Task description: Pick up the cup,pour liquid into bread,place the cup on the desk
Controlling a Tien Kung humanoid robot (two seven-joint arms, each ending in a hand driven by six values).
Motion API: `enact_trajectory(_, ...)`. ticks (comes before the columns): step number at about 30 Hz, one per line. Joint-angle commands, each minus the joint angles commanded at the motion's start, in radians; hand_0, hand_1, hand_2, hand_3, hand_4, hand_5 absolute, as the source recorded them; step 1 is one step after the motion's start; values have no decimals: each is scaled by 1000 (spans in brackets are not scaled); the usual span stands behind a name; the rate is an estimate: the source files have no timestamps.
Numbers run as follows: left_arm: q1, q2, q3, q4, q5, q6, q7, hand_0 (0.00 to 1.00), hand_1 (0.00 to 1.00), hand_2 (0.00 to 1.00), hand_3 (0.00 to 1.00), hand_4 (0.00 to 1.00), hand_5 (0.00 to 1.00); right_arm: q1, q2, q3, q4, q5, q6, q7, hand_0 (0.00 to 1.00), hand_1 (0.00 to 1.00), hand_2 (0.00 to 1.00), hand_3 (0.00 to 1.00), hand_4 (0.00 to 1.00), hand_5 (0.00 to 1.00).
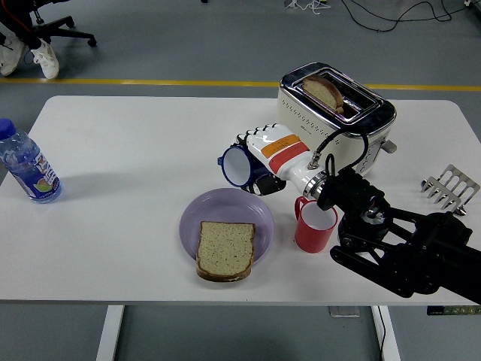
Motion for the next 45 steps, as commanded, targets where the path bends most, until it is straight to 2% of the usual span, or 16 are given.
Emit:
enact_trajectory(5, 1, 0, 1, 0, -1, -1, 1, 625, 576, 617, 555, 373, 982, 40, 10, -40, -5, -114, 13, -44, 284, 104, 366, 495, 817, 2)
enact_trajectory(6, 1, 0, 2, 0, -2, -1, 1, 627, 579, 616, 555, 373, 985, 47, 11, -50, -5, -122, 17, -52, 321, 173, 372, 496, 799, 2)
enact_trajectory(9, 1, 0, 3, 0, -3, -1, 1, 627, 579, 616, 555, 373, 985, 60, 16, -65, 2, -145, 46, -92, 321, 173, 372, 496, 799, 2)
enact_trajectory(12, 2, 0, 4, 0, -5, -1, 0, 626, 579, 616, 556, 372, 985, 66, 18, -75, 12, -165, 50, -117, 332, 185, 375, 496, 789, 2)
enact_trajectory(24, 6, -1, 4, 0, -1, 0, 2, 626, 581, 617, 557, 372, 992, 48, 22, -86, 24, -144, 52, -129, 336, 186, 374, 494, 774, 2)
enact_trajectory(36, 12, -2, 14, 0, -1, -2, 3, 626, 581, 617, 557, 371, 996, -21, 1, 42, 66, 44, 5, -68, 338, 186, 375, 495, 757, 2)
enact_trajectory(41, 14, -3, 14, 0, 0, -1, 4, 626, 579, 617, 558, 371, 998, -48, -8, 99, 85, 121, 11, -61, 356, 181, 375, 495, 754, 2)
enact_trajectory(45, 16, -3, 16, 0, -2, -1, 2, 625, 579, 617, 558, 372, 998, -83, -20, 165, 134, 252, 36, -58, 353, 183, 377, 497, 747, 2)
